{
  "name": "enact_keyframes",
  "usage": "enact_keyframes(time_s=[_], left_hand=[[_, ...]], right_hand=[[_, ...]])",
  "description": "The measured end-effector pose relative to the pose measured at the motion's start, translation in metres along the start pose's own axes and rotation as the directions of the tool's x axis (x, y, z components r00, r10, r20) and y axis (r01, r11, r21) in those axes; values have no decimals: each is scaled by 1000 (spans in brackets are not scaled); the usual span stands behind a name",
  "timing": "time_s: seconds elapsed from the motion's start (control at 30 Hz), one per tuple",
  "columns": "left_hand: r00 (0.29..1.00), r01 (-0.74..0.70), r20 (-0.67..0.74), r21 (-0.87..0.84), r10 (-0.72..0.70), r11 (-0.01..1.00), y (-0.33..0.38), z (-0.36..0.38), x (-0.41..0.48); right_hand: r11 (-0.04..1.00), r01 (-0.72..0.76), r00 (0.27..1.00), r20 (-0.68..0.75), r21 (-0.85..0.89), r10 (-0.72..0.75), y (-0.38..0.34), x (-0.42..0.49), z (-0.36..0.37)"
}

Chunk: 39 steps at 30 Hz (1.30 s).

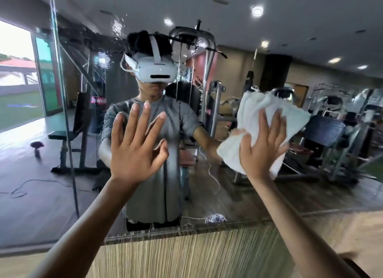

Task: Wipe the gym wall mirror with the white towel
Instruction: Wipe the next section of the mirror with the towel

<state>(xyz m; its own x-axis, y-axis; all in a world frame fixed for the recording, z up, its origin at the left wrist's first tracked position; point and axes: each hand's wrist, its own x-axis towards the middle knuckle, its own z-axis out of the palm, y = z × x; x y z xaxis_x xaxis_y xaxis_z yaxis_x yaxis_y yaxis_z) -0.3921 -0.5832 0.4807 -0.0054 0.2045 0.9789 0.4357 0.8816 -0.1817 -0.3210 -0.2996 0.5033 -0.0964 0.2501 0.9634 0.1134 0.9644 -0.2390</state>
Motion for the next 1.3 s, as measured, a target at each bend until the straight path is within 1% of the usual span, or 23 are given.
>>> enact_keyframes(time_s=[0.07, 0.13, 0.23, 0.27, 0.33, 0.37, 0.4, 0.43, 0.5, 0.57, 0.63, 0.7, 0.77, 0.83, 0.87, 0.9, 0.93, 0.97, 1.03, 1.1, 1.17, 1.23, 1.3], left_hand=[[1000, -2, -9, -1, 2, 1000, -1, 0, 1], [1000, -2, -21, -6, 2, 1000, 0, 0, 2], [998, 57, -28, -45, -58, 997, 7, 1, -2], [996, 82, -20, -55, -83, 995, 10, 1, -6], [996, 87, -4, -50, -88, 995, 13, 1, -16], [997, 74, 2, -40, -74, 996, 12, 2, -20], [998, 68, 8, -34, -67, 997, 12, 2, -22], [998, 70, 11, -31, -70, 997, 12, 3, -24], [997, 78, 11, -14, -78, 997, 13, 4, -26], [997, 81, 10, -28, -81, 996, 15, 3, -25], [997, 72, 1, -59, -72, 996, 14, 2, -24], [996, 86, -2, -60, -86, 995, 14, 4, -30], [991, 136, 2, -43, -136, 990, 18, 6, -49], [989, 148, 18, -42, -148, 988, 21, 7, -70], [990, 140, 22, -45, -139, 989, 21, 7, -77], [991, 135, 22, -51, -134, 990, 21, 8, -81], [990, 138, 22, -57, -137, 989, 21, 9, -82], [989, 147, 20, -56, -147, 988, 22, 9, -82], [988, 155, 6, -42, -155, 987, 23, 11, -81], [987, 158, 3, -56, -158, 986, 23, 11, -81], [986, 167, -2, -65, -168, 984, 23, 11, -82], [985, 172, -4, -55, -172, 984, 23, 11, -81], [986, 167, -3, -52, -168, 985, 23, 10, -81]], right_hand=[[986, -148, 986, -63, 72, 152, -34, 5, 6], [983, -151, 985, -64, 105, 158, -56, -13, 12], [996, 75, 997, 26, 55, -76, -63, -76, 14], [979, 200, 977, 72, 27, -202, -55, -98, 14], [897, 442, 889, 139, -20, -436, -21, -130, 15], [862, 507, 854, 153, -24, -498, -2, -134, 14], [860, 509, 851, 159, -13, -501, 14, -133, 13], [897, 443, 887, 146, -1, -438, 23, -127, 11], [988, 146, 986, 70, 40, -149, 18, -106, 8], [978, -162, 986, -2, 134, 164, -10, -85, 10], [945, -273, 960, -15, 180, 280, -39, -82, 13], [970, -189, 982, 17, 153, 189, -55, -103, 16], [995, 57, 995, 81, 84, -64, -52, -139, 18], [930, 368, 918, 162, 0, -363, -24, -172, 19], [881, 473, 867, 188, -22, -461, -5, -180, 19], [855, 518, 840, 201, -15, -505, 12, -181, 18], [871, 491, 853, 200, 4, -482, 24, -177, 15], [918, 396, 902, 180, 23, -393, 29, -168, 13], [996, 75, 994, 82, 47, -78, 15, -139, 13], [980, -171, 985, -3, 106, 172, -15, -117, 18], [966, -220, 974, -15, 135, 224, -45, -121, 21], [990, -82, 996, 52, 112, 77, -57, -151, 22], [970, 239, 958, 153, 51, -244, -43, -191, 19]])
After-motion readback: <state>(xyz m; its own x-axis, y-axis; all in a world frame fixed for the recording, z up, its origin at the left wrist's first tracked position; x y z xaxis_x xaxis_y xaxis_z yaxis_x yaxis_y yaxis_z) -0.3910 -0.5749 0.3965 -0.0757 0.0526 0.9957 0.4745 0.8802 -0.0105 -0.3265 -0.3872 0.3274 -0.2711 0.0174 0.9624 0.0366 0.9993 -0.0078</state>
